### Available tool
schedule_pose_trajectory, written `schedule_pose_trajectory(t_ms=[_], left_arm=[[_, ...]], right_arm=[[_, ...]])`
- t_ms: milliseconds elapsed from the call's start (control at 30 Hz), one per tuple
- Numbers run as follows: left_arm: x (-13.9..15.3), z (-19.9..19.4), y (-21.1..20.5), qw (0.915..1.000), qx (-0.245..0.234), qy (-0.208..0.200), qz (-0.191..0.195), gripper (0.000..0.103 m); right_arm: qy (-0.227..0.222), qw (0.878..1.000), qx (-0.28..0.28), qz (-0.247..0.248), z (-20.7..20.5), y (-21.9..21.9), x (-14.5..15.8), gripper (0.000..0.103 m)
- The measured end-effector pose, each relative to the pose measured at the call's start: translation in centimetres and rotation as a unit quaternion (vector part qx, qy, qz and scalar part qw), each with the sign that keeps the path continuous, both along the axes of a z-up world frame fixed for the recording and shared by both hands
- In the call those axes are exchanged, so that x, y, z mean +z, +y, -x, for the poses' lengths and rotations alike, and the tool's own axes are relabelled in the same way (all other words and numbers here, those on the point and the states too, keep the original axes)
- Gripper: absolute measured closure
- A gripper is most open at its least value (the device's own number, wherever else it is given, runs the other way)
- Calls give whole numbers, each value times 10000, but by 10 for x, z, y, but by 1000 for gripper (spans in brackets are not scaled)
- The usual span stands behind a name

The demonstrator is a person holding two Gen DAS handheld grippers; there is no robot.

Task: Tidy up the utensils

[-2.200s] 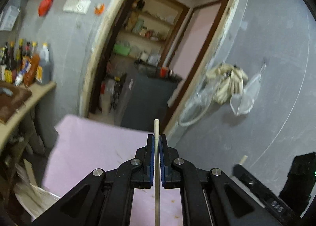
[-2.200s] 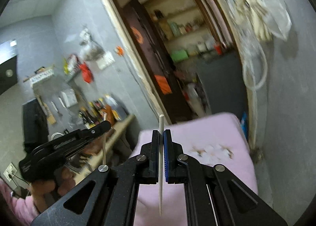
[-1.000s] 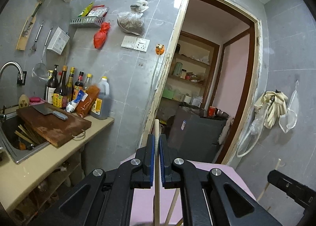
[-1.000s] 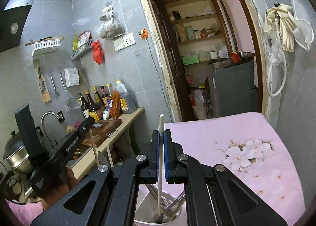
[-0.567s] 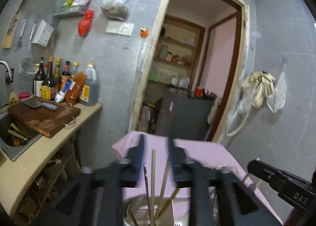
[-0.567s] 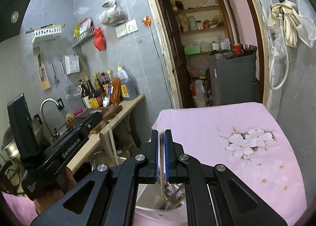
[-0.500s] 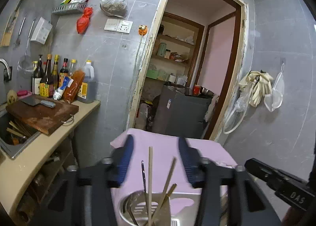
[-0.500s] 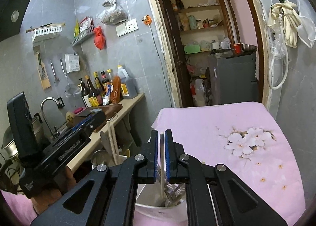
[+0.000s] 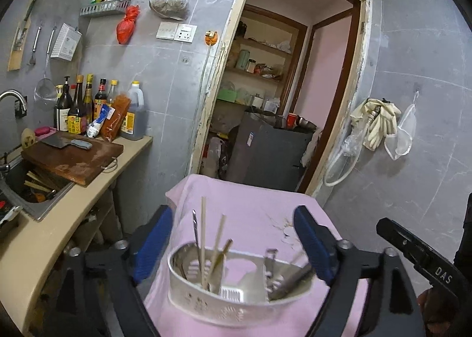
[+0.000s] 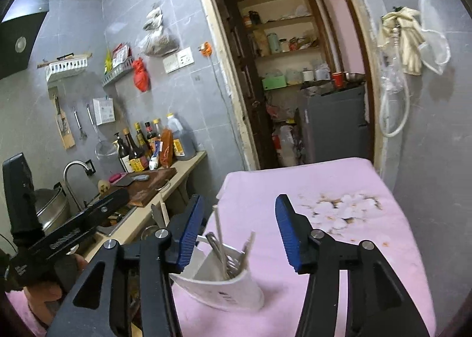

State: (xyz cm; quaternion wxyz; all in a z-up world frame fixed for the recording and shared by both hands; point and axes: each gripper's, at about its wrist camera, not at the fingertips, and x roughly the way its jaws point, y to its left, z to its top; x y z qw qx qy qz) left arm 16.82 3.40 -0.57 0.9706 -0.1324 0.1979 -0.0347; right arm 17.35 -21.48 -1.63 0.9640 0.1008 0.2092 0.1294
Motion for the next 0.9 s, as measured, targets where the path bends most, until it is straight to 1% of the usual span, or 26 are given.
schedule_pose_trajectory(t_ms=[133,200,333,467,533,600,733,767,800,833,900], left_arm=[[4,24,-9,9998,48,181,-18,10],[3,37,-13,9997,75,238,-48,5],[0,64,-22,9992,102,356,-130,4],[-4,89,-32,9987,89,389,-319,3],[-6,102,-37,9983,78,399,-424,3],[-9,112,-39,9979,69,423,-488,3],[-14,132,-45,9972,87,462,-588,3],[-16,136,-47,9969,97,467,-626,3],[-18,141,-48,9966,102,474,-670,3],[-19,145,-50,9963,97,474,-705,3],[-21,152,-53,9957,90,475,-795,3]], right_arm=[[51,9999,-150,36,24,-22,7,44],[98,9996,-228,103,39,-33,8,39],[166,9991,-354,184,65,-52,7,30],[241,9982,-471,281,92,-67,1,25],[266,9975,-555,340,105,-73,-4,14],[245,9972,-614,356,117,-77,-7,11],[312,9958,-719,469,143,-83,-17,10],[313,9957,-720,491,147,-84,-18,9],[315,9955,-720,529,153,-85,-20,4],[308,9954,-724,554,157,-85,-21,2],[305,9951,-731,593,166,-86,-21,2]])
